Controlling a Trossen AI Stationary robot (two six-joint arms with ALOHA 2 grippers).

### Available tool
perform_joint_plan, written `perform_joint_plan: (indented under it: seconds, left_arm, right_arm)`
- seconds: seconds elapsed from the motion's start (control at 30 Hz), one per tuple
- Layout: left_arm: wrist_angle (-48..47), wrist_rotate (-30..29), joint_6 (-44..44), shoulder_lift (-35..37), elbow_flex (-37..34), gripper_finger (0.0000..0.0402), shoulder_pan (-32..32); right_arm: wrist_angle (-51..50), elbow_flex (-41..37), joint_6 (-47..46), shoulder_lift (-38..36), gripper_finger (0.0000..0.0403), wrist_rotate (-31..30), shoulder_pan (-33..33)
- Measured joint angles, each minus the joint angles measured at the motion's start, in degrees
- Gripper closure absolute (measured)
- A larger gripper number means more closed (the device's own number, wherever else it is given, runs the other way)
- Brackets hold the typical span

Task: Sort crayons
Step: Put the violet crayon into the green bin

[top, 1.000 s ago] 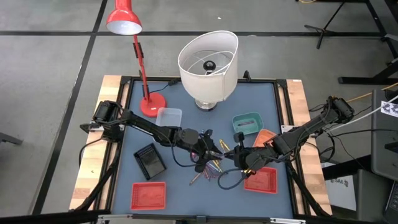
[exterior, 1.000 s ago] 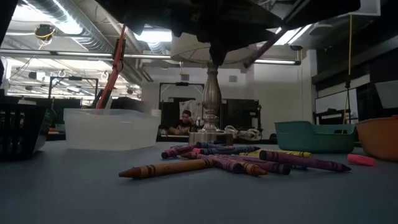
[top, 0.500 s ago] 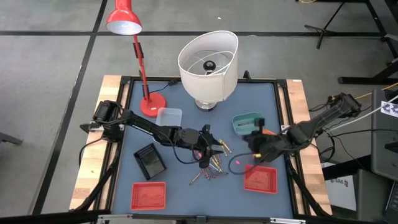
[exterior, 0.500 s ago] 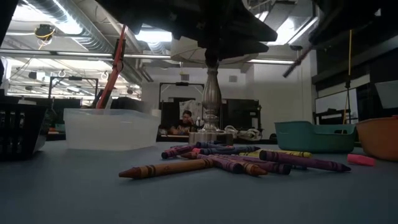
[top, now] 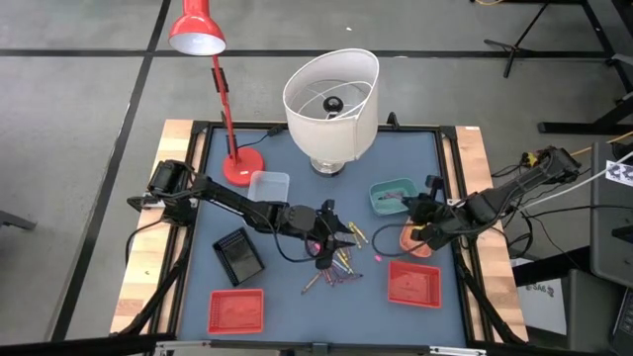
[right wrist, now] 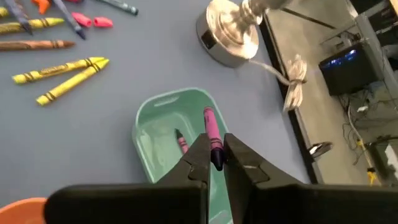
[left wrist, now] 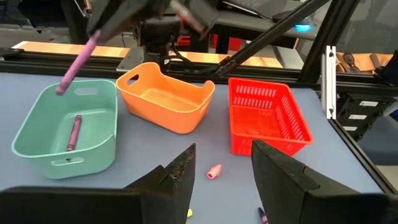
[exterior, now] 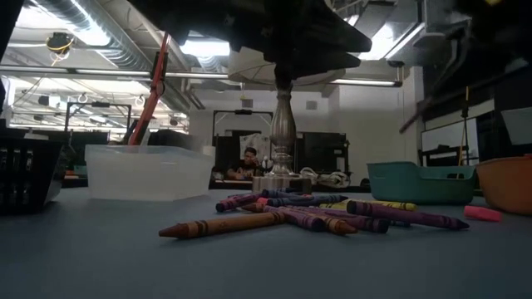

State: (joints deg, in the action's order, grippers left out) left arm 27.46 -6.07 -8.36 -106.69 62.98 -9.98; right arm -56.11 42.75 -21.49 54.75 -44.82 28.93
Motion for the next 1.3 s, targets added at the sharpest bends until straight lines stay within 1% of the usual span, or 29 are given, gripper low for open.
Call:
perform_joint_plan:
  seconds: [0.03,0.1,0.2,0.27,0.3,0.43,0.6,0.73,0.83,1.0,1.07,1.17,1.3]
  left_arm:
    - [0.0,0.0,0.0,0.0,0.0,0.0262,0.0]
    - [-0.2,-0.1,0.0,0.0,0.0,0.0262,-0.1]
    - [-1.8,-0.1,0.0,0.0,0.0,0.0262,-0.3]
    - [-3.0,-0.3,-0.1,0.0,0.0,0.0262,-0.6]
    - [-3.4,-0.2,-0.1,0.0,0.0,0.0262,-0.7]
    - [-5.1,-0.2,-0.1,0.0,0.0,0.0262,-1.3]
    - [-6.0,-0.2,-0.1,0.0,0.0,0.0262,-1.7]
    - [-6.0,-0.2,-0.1,0.0,0.0,0.0262,-1.7]
    - [-6.0,-0.2,0.0,0.0,0.0,0.0262,-1.7]
    - [-6.3,0.2,0.0,0.0,0.0,0.0262,-1.7]
    - [-7.1,2.0,0.0,0.0,0.0,0.0262,-1.7]
    - [-9.5,4.7,0.2,0.0,0.0,0.0262,-1.7]
    - [-14.3,7.1,3.1,0.0,0.0,0.0262,-1.9]
  right_arm:
    - [1.0,0.3,1.2,-0.1,0.0379,2.1,-1.2]
    - [4.9,0.6,3.8,-0.7,0.0379,2.7,-3.7]
    - [7.2,0.6,9.0,-0.7,0.0379,4.0,-8.4]
    - [6.5,0.5,10.4,-0.6,0.0379,6.4,-11.7]
    - [6.2,0.5,11.0,-0.7,0.0379,8.1,-13.5]
    - [6.2,0.5,14.5,-0.6,0.0379,18.2,-20.1]
    - [6.4,0.5,19.7,-0.3,0.0379,26.6,-27.1]
    - [6.7,0.5,21.9,0.2,0.0379,33.1,-31.6]
    - [6.6,0.5,21.8,0.7,0.0379,33.9,-33.6]
    - [6.7,0.5,21.9,1.4,0.0374,33.9,-35.1]
    - [6.5,0.5,21.9,1.6,0.0361,33.9,-35.1]
    - [6.6,0.5,21.8,1.8,0.0330,33.9,-35.0]
    - [6.6,0.5,21.8,1.9,0.0293,33.8,-35.0]
